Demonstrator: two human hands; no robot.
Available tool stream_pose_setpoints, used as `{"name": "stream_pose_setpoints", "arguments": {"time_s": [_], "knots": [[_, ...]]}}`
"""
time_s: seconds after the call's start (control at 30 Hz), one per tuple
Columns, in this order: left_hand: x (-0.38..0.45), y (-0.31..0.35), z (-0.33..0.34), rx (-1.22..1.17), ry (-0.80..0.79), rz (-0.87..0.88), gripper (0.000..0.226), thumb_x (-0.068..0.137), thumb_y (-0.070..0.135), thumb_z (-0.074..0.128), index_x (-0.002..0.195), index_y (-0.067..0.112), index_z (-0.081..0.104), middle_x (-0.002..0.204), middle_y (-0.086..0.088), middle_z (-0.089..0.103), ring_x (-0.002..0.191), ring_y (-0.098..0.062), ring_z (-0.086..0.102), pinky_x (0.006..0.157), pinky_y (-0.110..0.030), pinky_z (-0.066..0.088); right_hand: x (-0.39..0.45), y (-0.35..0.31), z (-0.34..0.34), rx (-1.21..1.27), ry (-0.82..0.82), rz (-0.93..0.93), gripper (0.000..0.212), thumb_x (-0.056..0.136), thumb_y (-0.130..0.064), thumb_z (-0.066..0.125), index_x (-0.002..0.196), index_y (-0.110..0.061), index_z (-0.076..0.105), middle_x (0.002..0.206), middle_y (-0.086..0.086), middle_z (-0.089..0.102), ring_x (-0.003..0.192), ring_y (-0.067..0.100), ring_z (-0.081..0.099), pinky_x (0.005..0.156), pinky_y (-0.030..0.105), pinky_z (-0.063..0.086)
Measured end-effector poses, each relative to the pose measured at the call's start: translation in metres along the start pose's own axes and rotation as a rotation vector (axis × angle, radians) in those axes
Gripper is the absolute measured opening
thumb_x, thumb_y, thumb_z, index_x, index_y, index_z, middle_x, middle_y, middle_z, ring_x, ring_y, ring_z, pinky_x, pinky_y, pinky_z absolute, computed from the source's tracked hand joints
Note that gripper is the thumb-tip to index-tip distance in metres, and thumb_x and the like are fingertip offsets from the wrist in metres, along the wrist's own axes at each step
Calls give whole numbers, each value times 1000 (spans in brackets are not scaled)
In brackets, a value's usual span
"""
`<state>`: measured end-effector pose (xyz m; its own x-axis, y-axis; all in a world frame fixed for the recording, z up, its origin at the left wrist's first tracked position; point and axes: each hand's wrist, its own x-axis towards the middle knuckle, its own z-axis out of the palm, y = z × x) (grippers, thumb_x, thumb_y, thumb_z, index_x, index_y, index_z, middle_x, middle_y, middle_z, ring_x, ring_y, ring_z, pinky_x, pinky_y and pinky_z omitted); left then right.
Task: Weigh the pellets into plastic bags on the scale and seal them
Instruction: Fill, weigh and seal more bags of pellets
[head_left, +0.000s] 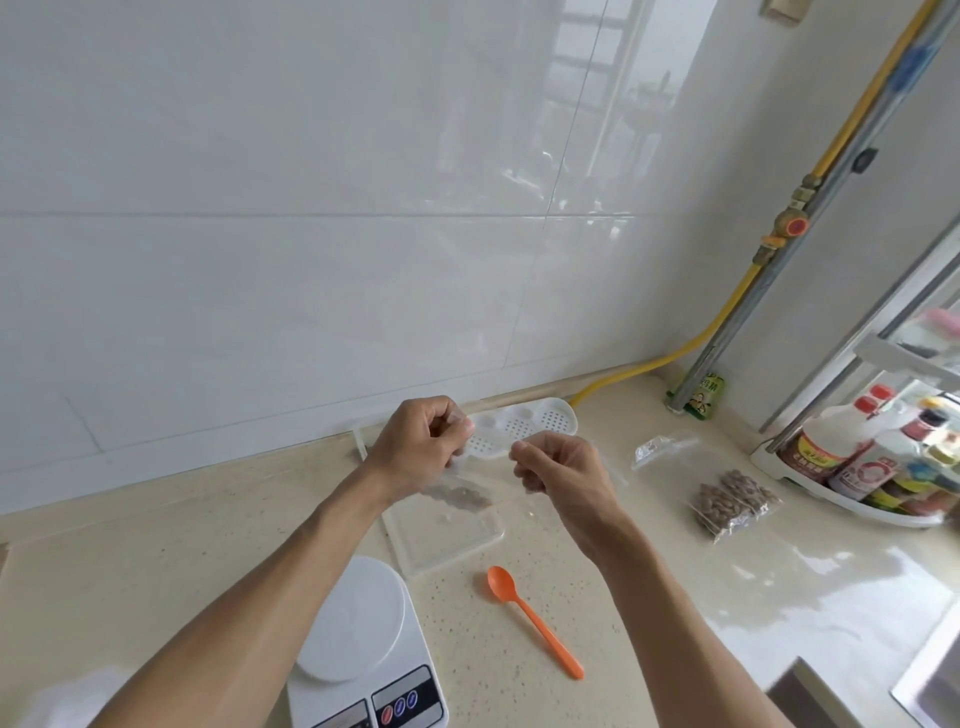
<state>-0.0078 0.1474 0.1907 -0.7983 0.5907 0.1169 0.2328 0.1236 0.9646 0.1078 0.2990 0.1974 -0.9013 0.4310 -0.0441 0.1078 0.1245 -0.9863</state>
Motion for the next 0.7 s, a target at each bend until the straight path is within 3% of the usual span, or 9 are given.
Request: {"name": "stream_pose_setpoints", "arguments": {"time_s": [0.1,0.23,0.4,0.53,0.7], "knots": [[4,1,-1,-48,-64,-24,20,93,13,62,79,-2,64,64,-6,62,57,-12,55,56,-23,46,1,1,-5,-39,37,-26,19,92,-13,66,74,-7,69,65,3,63,63,13,54,63,27,48],[4,-1,1,-20,-99,-9,13,91,14,65,86,4,69,78,-18,67,61,-7,56,58,-25,47,0,0,-6,-17,17,-9,17,91,-16,69,79,-4,70,67,5,65,60,13,56,62,27,50],[1,2,11,51,-53,49,13,90,13,65,79,8,69,65,0,63,59,-7,55,55,-23,47,2,-3,-1,-85,0,-28,14,88,-17,72,74,-13,73,64,2,65,58,10,55,60,25,50],[1,1,8,-28,-106,-38,12,89,14,68,82,6,72,64,-1,66,59,-14,60,57,-27,50,3,-2,-3,-144,21,-22,16,89,-14,71,73,-11,72,62,1,64,57,9,54,58,24,48],[0,0,10,-87,27,-38,15,88,9,69,78,-2,68,63,-7,65,54,-15,61,57,-28,53,3,-1,-7,-160,32,7,9,86,-14,74,77,-12,75,69,-2,70,64,9,61,66,26,53]]}}
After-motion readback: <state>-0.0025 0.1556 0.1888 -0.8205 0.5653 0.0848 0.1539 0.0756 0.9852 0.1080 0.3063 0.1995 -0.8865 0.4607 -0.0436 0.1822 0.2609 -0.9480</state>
